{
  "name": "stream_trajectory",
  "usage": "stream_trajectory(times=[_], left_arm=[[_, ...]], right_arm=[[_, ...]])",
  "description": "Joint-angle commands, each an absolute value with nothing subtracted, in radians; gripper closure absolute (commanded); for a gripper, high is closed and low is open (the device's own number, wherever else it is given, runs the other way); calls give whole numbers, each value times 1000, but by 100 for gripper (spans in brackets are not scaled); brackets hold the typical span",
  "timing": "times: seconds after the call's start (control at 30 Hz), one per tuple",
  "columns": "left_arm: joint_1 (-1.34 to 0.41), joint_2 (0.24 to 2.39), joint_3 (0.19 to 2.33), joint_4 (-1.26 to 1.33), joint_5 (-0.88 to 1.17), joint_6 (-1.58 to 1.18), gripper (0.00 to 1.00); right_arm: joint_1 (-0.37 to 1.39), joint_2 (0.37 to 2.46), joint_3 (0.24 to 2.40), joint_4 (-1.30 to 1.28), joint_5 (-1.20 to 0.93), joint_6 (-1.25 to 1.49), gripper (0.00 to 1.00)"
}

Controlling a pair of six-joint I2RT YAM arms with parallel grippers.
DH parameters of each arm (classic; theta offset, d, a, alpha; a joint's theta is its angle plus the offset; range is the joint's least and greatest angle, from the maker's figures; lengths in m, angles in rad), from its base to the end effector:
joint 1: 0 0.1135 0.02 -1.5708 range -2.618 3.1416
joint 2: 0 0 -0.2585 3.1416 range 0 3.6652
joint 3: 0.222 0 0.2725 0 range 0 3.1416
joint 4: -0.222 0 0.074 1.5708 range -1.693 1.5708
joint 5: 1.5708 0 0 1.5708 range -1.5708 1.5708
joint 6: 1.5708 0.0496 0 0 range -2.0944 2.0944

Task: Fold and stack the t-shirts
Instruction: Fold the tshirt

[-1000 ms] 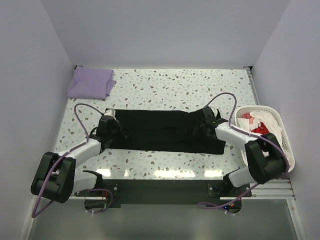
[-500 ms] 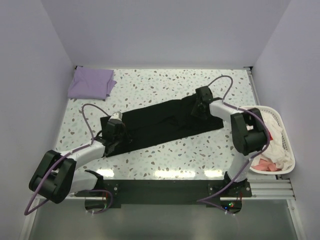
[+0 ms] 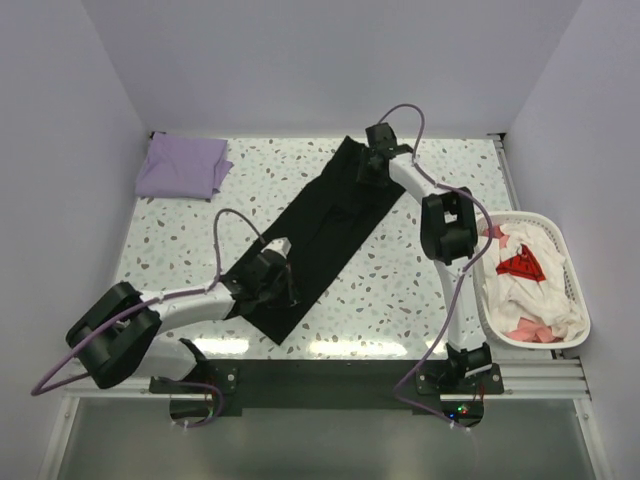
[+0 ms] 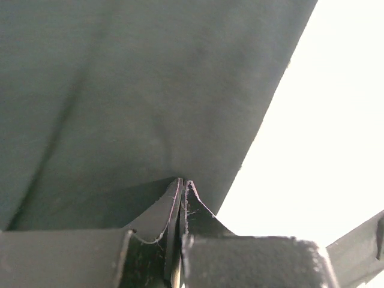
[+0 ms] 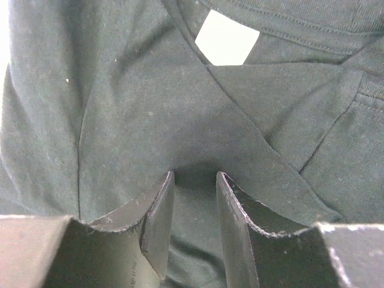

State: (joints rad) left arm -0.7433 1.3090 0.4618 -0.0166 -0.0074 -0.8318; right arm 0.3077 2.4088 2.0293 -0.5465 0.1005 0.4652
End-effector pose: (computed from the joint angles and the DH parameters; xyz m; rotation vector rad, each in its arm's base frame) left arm 0.1875 -0.1718 0.1097 -0.1167 2.5560 -0.6624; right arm 0.5308 0.1635 0.1451 0.2386 2.4897 0.1984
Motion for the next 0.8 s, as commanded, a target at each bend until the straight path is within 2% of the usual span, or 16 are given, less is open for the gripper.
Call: stream_trajectory(times=[0.0, 0.17, 0.4, 0.67, 0.77], left_arm=[[-810, 1383, 564, 44, -5, -862, 100], [-910, 1569, 716, 87, 43, -861, 100], [-977, 1750, 882, 123, 118, -862, 100], [-985, 1819, 1006, 146, 166, -855, 100], [-974, 1780, 1029, 106, 143, -816, 96]], right_arm=[[313, 2502, 2173, -653, 19, 368, 61], [316, 2566, 2296, -647, -40, 344, 60], [339, 2611, 2338, -595, -86, 324, 55], [344, 2638, 2398, -581, -113, 298, 44], [344, 2619, 2407, -584, -101, 295, 38]])
